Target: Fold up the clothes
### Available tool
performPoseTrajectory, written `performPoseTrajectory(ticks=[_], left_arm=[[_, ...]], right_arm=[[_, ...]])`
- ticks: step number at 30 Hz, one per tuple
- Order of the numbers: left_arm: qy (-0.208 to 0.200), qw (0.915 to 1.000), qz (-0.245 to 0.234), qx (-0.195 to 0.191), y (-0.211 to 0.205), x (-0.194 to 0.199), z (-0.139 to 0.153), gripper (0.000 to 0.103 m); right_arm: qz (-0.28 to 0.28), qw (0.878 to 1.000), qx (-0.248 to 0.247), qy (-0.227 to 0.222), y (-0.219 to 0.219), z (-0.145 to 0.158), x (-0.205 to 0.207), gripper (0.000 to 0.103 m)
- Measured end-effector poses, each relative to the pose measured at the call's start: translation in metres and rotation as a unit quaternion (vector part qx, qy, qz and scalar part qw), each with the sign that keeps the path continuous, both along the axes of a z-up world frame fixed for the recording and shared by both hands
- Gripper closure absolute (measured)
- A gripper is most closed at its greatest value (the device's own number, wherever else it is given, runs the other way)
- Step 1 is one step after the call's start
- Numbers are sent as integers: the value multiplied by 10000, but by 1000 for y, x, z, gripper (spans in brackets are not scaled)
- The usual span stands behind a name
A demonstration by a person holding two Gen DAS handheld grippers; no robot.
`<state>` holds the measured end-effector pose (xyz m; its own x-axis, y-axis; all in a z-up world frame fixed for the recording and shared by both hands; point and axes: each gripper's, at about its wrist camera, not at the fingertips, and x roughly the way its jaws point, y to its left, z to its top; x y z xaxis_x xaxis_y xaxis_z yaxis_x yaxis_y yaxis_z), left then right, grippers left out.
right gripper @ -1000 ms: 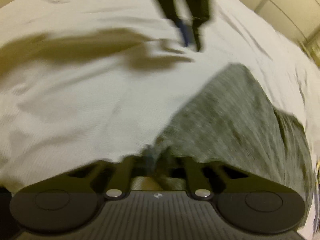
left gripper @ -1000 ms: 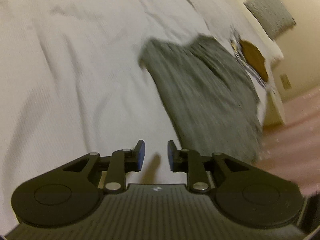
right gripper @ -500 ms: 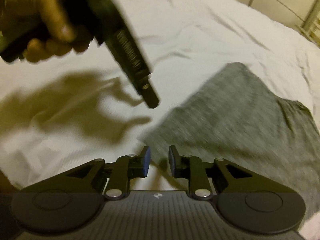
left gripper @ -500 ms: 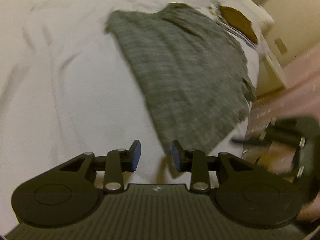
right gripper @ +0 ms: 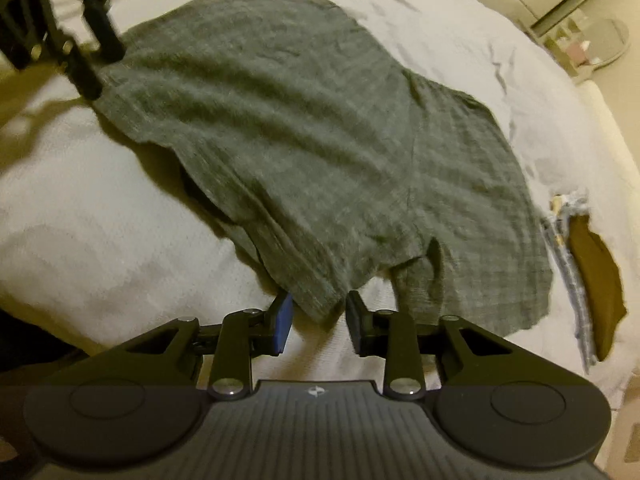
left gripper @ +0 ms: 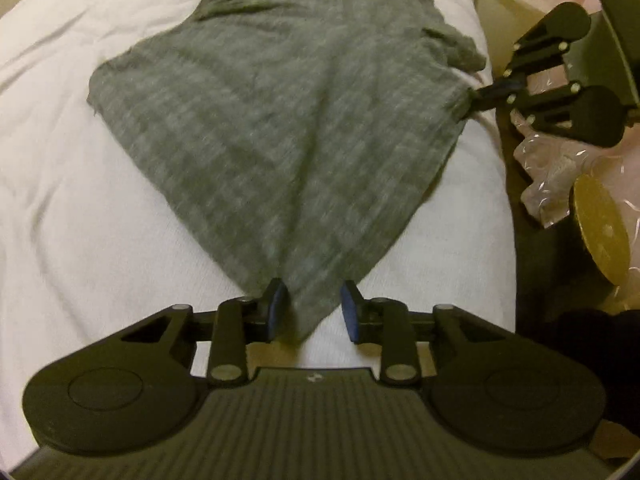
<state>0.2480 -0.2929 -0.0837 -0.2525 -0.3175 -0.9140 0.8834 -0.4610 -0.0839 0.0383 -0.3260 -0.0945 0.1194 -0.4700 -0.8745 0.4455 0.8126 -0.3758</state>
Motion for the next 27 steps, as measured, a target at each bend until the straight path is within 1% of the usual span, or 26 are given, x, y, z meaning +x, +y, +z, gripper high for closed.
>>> performPoseTrajectory(ticks=[5,7,8,11,15,16,18,22,24,26,27], left_arm=[[-98,9998,-13,194,0,1,4,79],[-125,9996,-26,252,-1,-1,10,80],[-100,9997,-15,233,-3,-3,15,80],[-27,10000,-22,72,-6,-6,32,80],[210,9996,36,-165,-22,-27,56,80],[256,9994,32,-214,-26,-36,61,80],[297,9991,46,-310,-38,-56,68,80],[407,9975,438,-366,-61,-102,69,78],[346,9966,692,-278,-69,-127,61,77],[300,9939,1049,-163,-76,-151,48,77],[363,9906,1314,-74,-80,-163,43,77]], right_arm=[[-78,9996,220,-138,-4,1,-19,103],[-132,9989,437,-78,-3,1,-23,103],[-160,9983,550,-43,-3,1,-25,103],[-275,9975,647,-122,-3,18,-31,103],[-689,9958,558,-241,-16,43,-53,86],[-832,9949,491,-290,-22,51,-61,84],[-1097,9925,333,-415,-44,63,-84,73],[-1285,9898,210,-583,-105,75,-134,67],[-1262,9895,194,-671,-146,75,-160,66],[-1264,9871,331,-921,-195,68,-188,64],[-1275,9850,443,-1077,-218,64,-201,63]])
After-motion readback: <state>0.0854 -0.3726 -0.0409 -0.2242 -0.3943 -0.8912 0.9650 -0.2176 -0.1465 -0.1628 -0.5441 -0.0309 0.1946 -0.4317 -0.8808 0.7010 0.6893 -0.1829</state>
